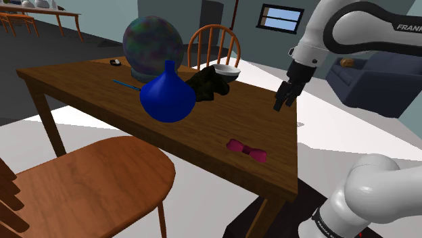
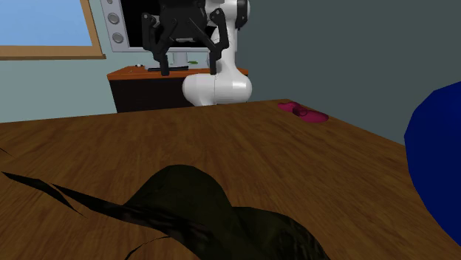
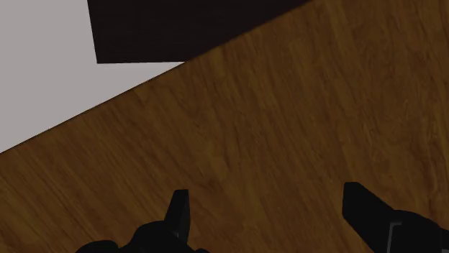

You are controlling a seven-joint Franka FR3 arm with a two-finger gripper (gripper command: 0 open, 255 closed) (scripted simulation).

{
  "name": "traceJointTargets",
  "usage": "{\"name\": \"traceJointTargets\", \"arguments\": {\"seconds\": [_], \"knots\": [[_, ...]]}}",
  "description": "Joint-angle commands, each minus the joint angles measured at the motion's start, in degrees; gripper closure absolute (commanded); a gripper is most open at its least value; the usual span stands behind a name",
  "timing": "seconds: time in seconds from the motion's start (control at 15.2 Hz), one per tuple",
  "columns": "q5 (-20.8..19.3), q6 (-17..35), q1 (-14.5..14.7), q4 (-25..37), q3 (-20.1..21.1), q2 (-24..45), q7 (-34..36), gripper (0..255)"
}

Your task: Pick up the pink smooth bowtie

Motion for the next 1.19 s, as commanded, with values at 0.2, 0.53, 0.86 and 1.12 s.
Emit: {"name": "traceJointTargets", "arguments": {"seconds": [0.2, 0.53, 0.86, 1.12], "knots": [[1.8, -0.1, 2.1, -0.1, 4.1, 0.5, 2.7, 0], [4.7, 0.1, 5.4, 0.7, 10.8, 2.5, 7.2, 0], [7.2, 0.5, 8.3, 2.7, 17.6, 5.9, 11.7, 0], [8.8, 0.9, 10.3, 5.1, 23.0, 9.6, 15.3, 0]]}}
